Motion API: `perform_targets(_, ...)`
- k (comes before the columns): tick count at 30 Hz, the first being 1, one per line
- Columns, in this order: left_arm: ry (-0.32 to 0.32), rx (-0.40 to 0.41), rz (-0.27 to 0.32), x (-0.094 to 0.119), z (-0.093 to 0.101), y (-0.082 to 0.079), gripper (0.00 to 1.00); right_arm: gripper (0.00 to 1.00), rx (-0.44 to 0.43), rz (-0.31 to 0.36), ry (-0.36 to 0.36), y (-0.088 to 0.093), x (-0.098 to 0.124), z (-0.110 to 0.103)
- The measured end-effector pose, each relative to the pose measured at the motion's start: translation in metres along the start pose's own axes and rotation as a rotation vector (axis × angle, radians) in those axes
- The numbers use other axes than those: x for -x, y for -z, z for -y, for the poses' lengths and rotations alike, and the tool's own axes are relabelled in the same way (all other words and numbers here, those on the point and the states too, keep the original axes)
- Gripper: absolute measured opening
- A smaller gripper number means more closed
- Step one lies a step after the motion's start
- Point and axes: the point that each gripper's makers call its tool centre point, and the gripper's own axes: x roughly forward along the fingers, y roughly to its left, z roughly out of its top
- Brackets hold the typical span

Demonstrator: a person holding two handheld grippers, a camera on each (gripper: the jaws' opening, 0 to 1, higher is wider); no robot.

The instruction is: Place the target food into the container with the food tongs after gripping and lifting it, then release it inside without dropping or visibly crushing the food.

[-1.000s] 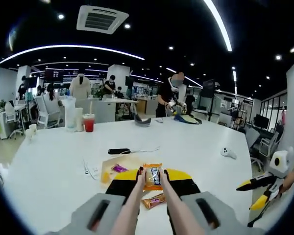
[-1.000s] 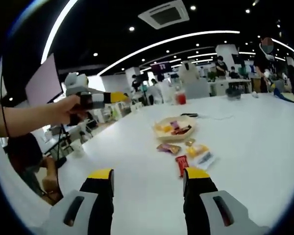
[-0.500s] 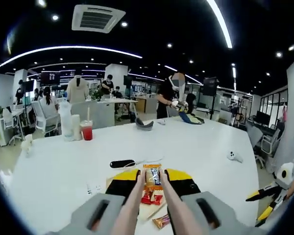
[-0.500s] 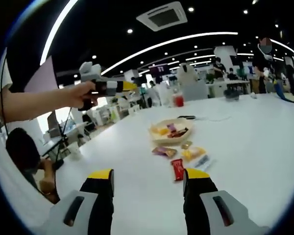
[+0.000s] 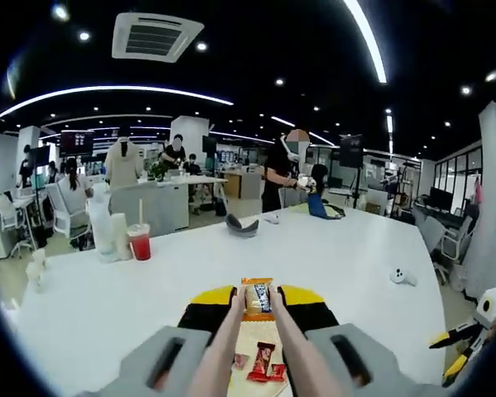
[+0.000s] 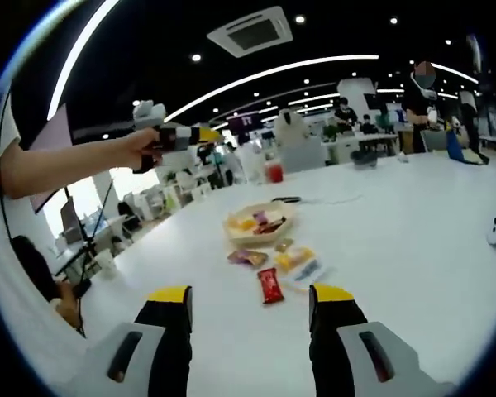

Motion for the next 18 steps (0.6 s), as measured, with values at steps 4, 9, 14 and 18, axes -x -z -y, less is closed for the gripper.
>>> perform_targets(4, -0.006, -0.038, 0.003, -0.013, -0.004, -0.008, 0.17, 0.57, -0.010, 0.001, 0.019, -0.001, -0.001, 0.006)
perform_targets(9, 0.012, -0.062, 0.006, -0.023, -0.001, -0.013, 0.18, 0.57, -0.023, 0.006, 0.038, -0.002, -0.003, 0.010)
perform_targets(14, 0.012, -0.052, 0.004, -0.023, -0.002, -0.012, 0.19, 0.57, -0.042, 0.005, 0.046, 0.001, -0.004, 0.010)
perform_targets(18, 0.008, -0.058, -0.003, -0.017, -0.006, -0.007, 0.20, 0.57, -0.042, -0.002, 0.036, 0.005, -0.005, 0.006)
